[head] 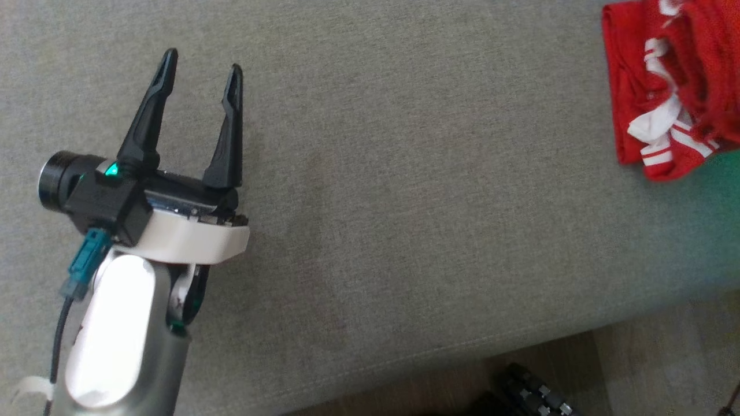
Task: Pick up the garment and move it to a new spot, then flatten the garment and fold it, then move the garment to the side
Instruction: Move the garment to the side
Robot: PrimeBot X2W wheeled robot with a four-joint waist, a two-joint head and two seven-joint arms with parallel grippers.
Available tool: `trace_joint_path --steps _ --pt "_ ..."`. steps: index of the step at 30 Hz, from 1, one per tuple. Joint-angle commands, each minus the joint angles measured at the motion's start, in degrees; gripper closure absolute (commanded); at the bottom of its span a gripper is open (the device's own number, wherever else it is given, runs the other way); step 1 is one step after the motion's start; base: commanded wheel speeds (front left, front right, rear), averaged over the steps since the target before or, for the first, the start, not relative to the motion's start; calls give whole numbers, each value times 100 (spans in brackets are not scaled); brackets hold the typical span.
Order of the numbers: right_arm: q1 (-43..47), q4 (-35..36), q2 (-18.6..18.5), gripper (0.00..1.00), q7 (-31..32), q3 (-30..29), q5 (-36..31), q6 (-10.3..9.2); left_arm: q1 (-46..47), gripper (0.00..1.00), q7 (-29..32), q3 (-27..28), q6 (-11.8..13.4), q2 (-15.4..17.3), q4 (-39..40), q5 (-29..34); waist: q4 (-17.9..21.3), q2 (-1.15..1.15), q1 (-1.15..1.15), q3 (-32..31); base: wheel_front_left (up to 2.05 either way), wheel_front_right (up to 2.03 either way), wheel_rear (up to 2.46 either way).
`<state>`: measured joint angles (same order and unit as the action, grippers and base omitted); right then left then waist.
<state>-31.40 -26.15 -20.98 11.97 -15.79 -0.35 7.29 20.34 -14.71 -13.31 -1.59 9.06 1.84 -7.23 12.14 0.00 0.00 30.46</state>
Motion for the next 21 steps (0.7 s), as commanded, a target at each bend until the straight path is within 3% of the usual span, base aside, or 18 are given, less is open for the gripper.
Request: trace_joint_path --steps 1,2,4,13,21 --pt "-85 159 -92 61 -112 -102 -63 20 147 0 -29 151 -17 92 197 10 -26 0 0 15 0 0 0" --pt "-77 158 -32 51 -177 -209 -127 20 154 0 -29 151 -20 86 193 7 -40 0 0 18 0 0 0" --pt "-43 163 143 0 -245 -457 -243 20 160 0 -29 161 -17 72 180 -1 -65 0 0 14 0 0 0" --pt "546 830 909 0 -894 -944 -458 20 14 0 -29 238 5 -28 60 -39 -237 0 0 -373 0 0 0" --pt "1659 2212 1647 0 -1340 -244 -148 20 -490 0 -29 403 129 -126 -115 -90 -499 0 0 -1089 0 0 0"
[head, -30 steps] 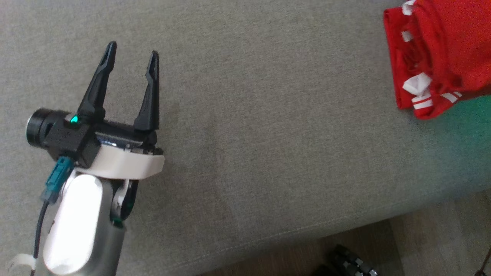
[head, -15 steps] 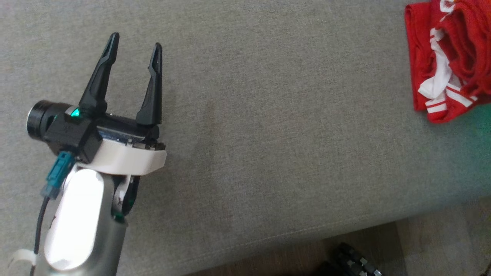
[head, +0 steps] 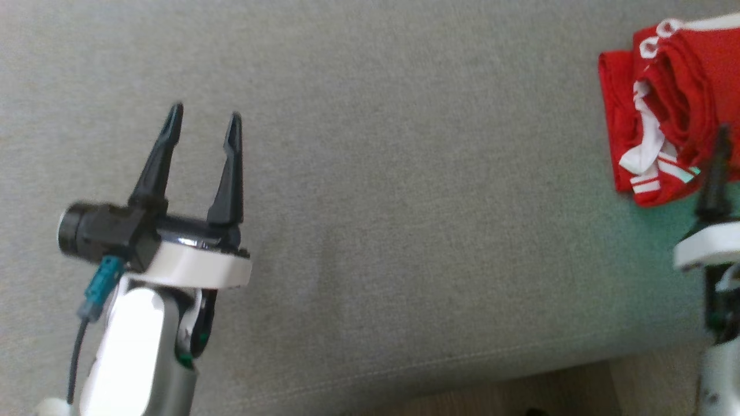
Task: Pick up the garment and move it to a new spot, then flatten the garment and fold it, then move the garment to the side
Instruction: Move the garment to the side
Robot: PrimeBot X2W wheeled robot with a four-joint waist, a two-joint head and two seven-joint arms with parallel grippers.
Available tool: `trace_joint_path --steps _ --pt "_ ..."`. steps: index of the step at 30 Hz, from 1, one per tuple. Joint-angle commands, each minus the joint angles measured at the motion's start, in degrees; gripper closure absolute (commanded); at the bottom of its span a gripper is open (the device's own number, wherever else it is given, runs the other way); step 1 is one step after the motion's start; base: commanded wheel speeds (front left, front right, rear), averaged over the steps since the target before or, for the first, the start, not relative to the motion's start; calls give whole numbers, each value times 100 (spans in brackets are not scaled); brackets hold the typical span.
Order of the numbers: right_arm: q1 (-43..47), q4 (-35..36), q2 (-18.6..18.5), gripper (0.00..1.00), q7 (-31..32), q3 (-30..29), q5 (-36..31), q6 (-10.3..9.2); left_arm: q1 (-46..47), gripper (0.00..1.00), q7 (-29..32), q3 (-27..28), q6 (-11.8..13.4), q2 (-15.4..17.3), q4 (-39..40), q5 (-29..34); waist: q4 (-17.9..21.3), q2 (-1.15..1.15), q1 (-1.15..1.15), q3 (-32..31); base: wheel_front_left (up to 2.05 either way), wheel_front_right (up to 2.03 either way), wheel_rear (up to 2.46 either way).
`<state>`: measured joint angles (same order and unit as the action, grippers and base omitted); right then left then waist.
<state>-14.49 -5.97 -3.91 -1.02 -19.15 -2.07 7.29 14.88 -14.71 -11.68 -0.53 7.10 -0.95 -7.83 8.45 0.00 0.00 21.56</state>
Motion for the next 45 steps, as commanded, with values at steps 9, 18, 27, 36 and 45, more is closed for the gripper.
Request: trace_joint_path --steps 9,18,27,36,45 --pt "864 1051 98 0 -61 1216 655 20 -481 0 -29 411 187 -17 -80 -125 -662 0 0 -876 0 0 0" --pt "1332 1233 102 0 -16 1687 1021 20 -887 0 -29 464 239 -34 -357 -228 -1090 0 0 -1382 0 0 0" --pt "1722 1338 102 0 164 1651 1007 20 -1131 0 86 346 174 -37 -539 -327 -1233 0 0 -1726 0 0 0" --pt "2135 1466 102 0 334 1590 1056 20 -1397 0 226 246 190 39 -556 -323 -1195 0 0 -2092 0 0 0" --pt "2286 1556 102 0 409 1547 1067 20 -1517 0 318 169 282 131 -477 -232 -1136 0 0 -2198 0 0 0"
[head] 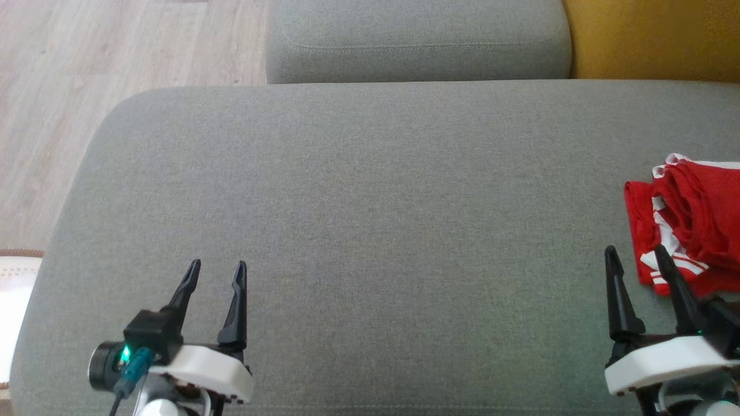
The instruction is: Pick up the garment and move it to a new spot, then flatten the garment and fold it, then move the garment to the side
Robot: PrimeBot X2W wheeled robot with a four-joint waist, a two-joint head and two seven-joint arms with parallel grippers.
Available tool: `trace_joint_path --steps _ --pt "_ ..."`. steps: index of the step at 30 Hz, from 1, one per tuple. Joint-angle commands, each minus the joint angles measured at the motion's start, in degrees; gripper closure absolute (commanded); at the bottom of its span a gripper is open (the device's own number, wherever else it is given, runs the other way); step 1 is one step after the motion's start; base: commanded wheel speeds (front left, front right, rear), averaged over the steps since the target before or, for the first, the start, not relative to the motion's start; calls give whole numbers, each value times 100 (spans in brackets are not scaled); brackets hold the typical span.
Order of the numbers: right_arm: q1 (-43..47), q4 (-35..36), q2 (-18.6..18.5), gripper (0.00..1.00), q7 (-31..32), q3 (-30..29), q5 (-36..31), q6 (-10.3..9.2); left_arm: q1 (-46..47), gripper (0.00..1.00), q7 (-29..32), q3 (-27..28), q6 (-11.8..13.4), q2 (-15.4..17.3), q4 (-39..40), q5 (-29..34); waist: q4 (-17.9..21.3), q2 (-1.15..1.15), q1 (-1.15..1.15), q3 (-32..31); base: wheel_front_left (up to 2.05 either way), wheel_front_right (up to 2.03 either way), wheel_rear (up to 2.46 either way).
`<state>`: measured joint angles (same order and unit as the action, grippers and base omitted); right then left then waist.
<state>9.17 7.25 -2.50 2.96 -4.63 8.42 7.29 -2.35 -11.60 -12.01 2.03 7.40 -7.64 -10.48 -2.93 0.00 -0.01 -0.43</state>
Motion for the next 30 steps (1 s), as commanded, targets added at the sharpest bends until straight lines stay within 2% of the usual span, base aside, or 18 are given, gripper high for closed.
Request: trace_joint_path --steps 1,23,24,30 --pt "-78 238 -38 0 16 94 21 20 205 0 8 196 38 106 201 41 5 0 1 0 0 0 0" --pt "-170 124 -38 0 -53 130 145 20 276 0 40 94 207 223 278 123 37 0 1 19 0 0 0" --pt "-2 -78 1 100 -1 9 117 0 8 100 47 -69 158 125 43 81 37 0 1 19 0 0 0" --pt "-21 -319 -5 100 -5 47 388 1 -14 100 96 -20 122 71 -156 -184 46 0 1 21 0 0 0"
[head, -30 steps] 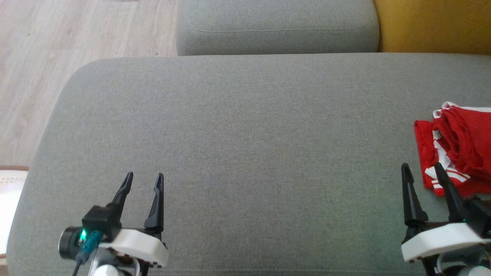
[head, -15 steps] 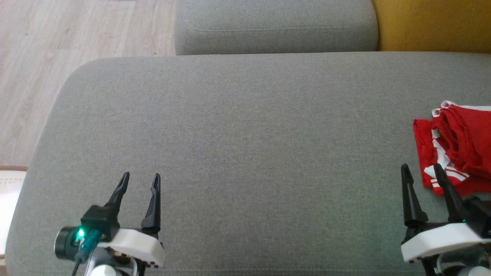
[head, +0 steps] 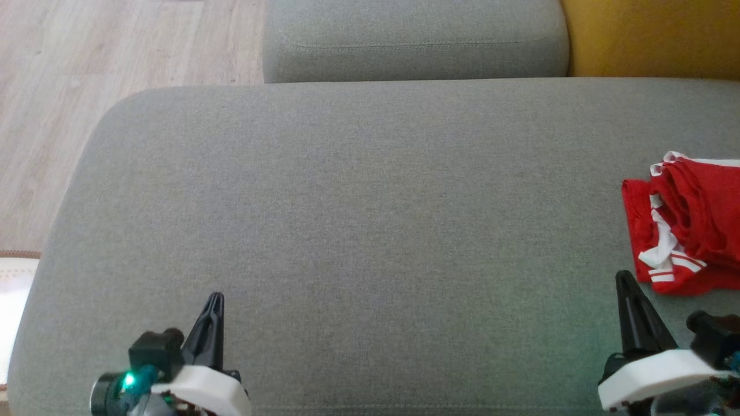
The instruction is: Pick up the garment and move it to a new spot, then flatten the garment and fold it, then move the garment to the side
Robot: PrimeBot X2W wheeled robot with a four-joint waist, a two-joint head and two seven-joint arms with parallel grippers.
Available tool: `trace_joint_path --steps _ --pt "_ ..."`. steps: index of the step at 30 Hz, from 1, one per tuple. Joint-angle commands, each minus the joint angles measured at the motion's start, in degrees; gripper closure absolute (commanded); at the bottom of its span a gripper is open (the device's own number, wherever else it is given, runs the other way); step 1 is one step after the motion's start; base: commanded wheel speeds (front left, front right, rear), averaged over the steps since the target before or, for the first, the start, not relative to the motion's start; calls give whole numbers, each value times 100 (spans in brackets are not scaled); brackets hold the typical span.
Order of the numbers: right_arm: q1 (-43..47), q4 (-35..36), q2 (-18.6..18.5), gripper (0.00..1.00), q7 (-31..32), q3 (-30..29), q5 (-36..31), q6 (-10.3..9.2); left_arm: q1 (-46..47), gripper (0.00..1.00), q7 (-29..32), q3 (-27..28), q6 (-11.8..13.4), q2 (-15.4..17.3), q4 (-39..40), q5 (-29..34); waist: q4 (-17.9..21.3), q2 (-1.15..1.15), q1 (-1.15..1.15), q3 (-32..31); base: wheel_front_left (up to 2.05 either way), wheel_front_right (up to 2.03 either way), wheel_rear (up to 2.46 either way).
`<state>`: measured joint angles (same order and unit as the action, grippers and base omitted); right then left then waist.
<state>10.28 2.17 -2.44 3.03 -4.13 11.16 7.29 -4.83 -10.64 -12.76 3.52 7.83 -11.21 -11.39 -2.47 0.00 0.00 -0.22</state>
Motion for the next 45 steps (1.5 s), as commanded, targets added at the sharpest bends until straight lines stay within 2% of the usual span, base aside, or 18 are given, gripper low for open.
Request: trace_joint_path --steps 1,45 --pt "-146 173 -16 100 -11 -2 187 1 241 100 15 70 -37 24 196 -162 3 0 0 0 0 0 0" --pt "-683 -472 -120 100 18 38 3132 8 552 100 606 713 -418 -142 18 -3019 90 0 0 15 0 0 0"
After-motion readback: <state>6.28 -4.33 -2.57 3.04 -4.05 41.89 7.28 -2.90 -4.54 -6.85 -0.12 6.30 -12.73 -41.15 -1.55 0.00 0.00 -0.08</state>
